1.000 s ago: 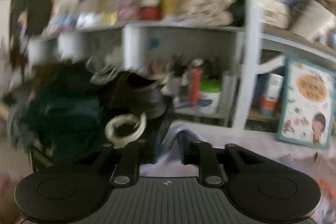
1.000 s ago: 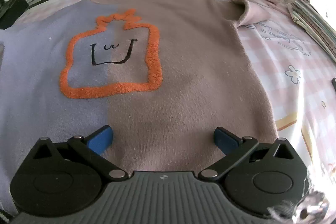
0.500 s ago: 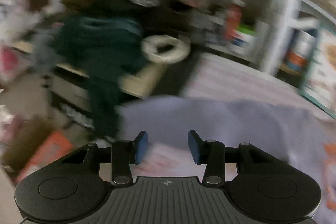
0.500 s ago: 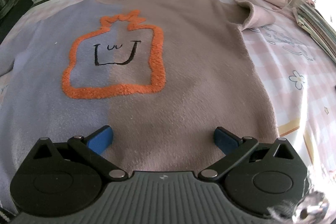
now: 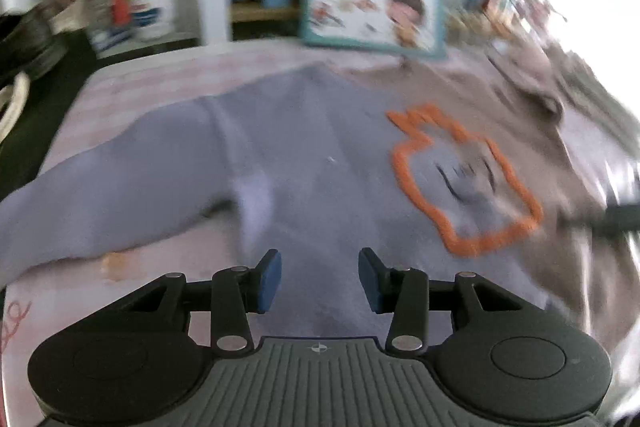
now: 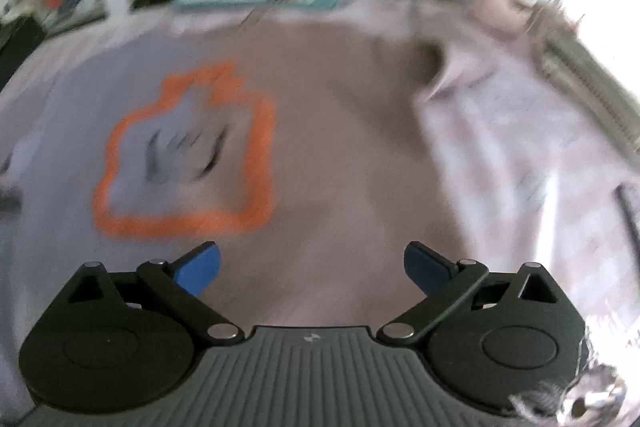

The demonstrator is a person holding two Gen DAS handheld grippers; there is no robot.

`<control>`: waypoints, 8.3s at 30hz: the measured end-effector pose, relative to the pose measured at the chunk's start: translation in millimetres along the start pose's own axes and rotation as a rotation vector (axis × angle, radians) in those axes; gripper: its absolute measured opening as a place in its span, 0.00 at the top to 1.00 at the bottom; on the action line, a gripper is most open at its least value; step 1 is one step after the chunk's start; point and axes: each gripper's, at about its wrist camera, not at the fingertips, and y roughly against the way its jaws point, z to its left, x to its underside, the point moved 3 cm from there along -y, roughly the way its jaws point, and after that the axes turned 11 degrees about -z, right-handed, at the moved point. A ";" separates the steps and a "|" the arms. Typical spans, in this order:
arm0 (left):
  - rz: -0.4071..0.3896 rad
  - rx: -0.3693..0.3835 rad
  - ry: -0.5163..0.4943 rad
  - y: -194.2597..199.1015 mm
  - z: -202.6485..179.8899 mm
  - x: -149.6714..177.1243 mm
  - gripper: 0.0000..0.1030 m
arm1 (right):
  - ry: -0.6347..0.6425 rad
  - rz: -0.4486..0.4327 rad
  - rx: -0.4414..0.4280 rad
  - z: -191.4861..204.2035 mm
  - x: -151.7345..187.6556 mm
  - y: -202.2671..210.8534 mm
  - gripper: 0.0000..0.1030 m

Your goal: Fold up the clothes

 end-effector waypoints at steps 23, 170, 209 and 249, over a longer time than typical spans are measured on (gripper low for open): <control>0.087 -0.253 0.118 10.6 -39.6 20.6 0.44 | -0.164 -0.017 0.383 -207.0 -51.1 -81.1 0.24; 0.040 -0.370 0.357 38.6 -62.1 41.5 0.90 | 0.014 0.112 -0.408 -127.6 68.2 54.1 0.84; -0.069 -0.027 -0.344 70.3 -116.0 28.5 0.13 | -0.025 -0.041 -0.187 -13.3 52.2 99.9 0.06; -0.185 -0.345 0.809 73.3 241.7 35.2 0.57 | 0.213 -0.060 -0.146 146.9 47.5 135.7 0.05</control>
